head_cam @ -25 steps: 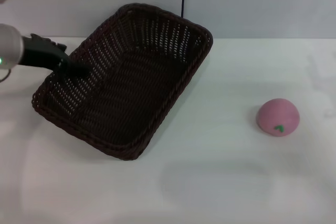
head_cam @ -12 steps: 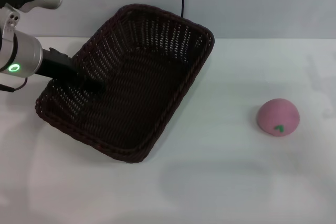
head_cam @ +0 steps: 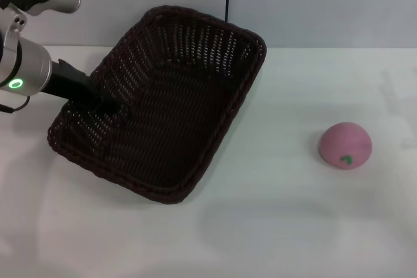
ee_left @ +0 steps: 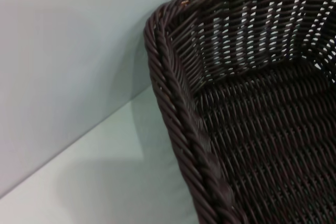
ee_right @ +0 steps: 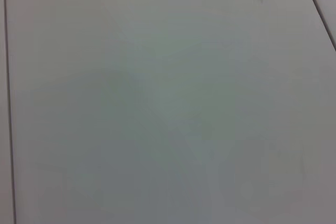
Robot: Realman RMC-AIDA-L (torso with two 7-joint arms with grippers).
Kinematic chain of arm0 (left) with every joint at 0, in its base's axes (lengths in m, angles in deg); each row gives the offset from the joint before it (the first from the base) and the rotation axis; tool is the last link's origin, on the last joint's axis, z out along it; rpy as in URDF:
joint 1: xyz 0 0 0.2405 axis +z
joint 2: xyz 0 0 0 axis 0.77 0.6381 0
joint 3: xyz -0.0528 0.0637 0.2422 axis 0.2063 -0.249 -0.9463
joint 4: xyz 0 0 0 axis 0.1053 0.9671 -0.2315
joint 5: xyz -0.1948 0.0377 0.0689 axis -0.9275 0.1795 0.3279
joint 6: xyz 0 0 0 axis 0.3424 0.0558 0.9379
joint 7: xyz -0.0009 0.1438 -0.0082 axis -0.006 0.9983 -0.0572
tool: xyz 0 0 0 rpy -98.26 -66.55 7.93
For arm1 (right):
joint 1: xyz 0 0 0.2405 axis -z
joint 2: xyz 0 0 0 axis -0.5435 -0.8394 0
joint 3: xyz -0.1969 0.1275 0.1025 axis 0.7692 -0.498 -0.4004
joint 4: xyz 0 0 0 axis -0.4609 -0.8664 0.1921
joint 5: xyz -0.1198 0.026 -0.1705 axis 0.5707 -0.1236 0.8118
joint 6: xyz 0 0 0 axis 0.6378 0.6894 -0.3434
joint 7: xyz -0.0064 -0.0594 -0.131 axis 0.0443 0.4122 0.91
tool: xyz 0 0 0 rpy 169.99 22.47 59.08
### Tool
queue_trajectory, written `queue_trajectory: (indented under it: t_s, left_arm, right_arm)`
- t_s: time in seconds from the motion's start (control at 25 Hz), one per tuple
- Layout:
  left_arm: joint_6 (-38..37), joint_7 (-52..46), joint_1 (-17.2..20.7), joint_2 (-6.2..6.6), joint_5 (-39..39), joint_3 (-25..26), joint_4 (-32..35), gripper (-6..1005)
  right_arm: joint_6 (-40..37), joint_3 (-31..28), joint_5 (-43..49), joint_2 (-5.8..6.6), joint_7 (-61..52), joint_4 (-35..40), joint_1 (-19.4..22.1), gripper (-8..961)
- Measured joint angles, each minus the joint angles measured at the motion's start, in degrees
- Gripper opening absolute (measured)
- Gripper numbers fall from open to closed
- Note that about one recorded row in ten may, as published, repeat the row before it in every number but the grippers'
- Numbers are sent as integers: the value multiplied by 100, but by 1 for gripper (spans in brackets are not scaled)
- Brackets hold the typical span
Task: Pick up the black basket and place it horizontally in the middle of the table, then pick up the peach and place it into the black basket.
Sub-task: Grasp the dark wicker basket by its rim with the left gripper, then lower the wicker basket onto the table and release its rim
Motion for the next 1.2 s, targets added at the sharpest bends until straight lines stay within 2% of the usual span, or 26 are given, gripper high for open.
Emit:
queue_trajectory:
  t_s: [0.36, 0.6, 0.8, 0.92, 1.0, 1.12, 1.2]
  left_arm:
    - [-4, 243, 3, 2, 15, -257, 152, 406]
    - [-306, 1276, -38, 19, 231, -271, 505, 260]
    - [-408, 1987, -270, 0, 1095, -389, 583, 261]
    - [-441, 2830, -310, -3, 1172, -582, 618, 262]
    - [-420, 3655, -277, -12, 993, -742, 726, 263]
    - [-415, 3954, -264, -15, 819, -786, 793, 264]
    - [-507, 4522, -241, -11, 110, -817, 1019, 264]
  right_arm:
    - [2, 0, -3, 0, 0, -8, 26, 679]
    - [-9, 0, 4, 0, -4, -7, 35, 679]
    - [-19, 0, 26, 0, -12, -61, 35, 679]
    - [-23, 0, 27, 0, -13, -78, 39, 679]
    - [-32, 0, 29, 0, -14, -86, 54, 679]
    - [-51, 0, 30, 0, -15, -88, 76, 679]
    - [-131, 0, 32, 0, -17, -88, 120, 679]
